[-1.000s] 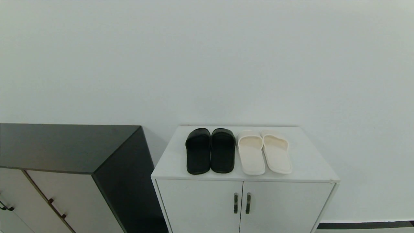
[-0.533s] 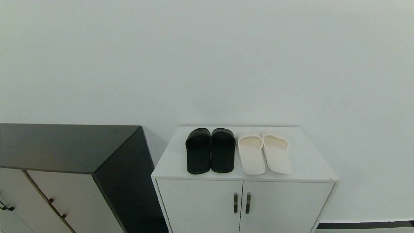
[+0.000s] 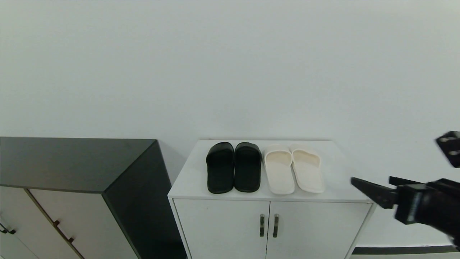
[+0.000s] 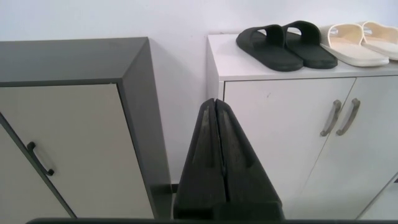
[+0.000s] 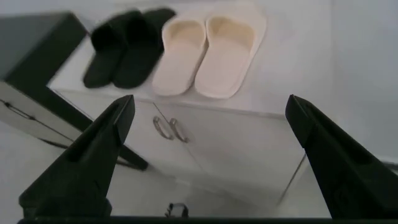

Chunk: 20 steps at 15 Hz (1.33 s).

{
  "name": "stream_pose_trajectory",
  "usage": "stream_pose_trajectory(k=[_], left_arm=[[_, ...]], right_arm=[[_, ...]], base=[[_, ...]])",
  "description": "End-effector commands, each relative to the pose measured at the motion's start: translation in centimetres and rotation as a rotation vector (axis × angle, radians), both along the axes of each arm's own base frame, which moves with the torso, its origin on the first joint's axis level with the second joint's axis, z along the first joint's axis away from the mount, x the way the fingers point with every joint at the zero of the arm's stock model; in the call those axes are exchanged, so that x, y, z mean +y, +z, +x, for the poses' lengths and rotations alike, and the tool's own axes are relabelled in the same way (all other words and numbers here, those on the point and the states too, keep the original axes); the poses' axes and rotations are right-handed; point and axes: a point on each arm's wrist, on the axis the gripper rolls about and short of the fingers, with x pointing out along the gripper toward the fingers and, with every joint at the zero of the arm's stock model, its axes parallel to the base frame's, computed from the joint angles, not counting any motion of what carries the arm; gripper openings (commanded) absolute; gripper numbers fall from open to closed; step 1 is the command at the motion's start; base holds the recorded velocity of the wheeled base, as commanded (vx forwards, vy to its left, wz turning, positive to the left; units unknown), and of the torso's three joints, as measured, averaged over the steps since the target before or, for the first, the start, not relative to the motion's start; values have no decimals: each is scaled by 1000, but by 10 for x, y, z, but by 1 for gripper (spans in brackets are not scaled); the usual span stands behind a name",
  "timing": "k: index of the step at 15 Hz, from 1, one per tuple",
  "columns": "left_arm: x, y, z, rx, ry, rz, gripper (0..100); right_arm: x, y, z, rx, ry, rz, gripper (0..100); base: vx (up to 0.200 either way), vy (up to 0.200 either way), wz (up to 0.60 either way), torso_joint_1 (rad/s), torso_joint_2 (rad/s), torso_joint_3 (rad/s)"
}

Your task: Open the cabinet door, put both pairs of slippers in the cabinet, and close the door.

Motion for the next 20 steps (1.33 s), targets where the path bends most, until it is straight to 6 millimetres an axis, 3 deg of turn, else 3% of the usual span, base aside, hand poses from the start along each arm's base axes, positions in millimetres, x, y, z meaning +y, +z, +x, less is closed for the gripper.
stream_pose_trajectory(k=[1, 5, 8, 11, 14, 20], left_arm=[[0, 0, 0, 0, 0, 0, 0], [0, 0, 0, 0, 0, 1, 0], [0, 0, 0, 1, -4, 18, 0], [0, 0, 0, 1, -6, 18, 0], [0, 0, 0, 1, -6, 18, 0], [0, 0, 0, 1, -6, 17, 0]], right_arm=[[65, -20, 41, 82, -8, -75, 100], [95, -28, 64, 85, -62, -79, 100], [111, -57, 83, 82, -111, -102, 100], [112, -79, 114, 56, -198, -104, 100], [114, -89, 144, 59, -241, -100, 100], [119, -97, 185, 43, -231, -107, 100]], base=[[0, 0, 0, 0, 0, 0], [0, 0, 0, 0, 0, 0], [0, 0, 0, 0, 0, 0], [0, 0, 0, 0, 0, 0], [0, 0, 0, 0, 0, 0], [0, 0, 0, 0, 0, 0]])
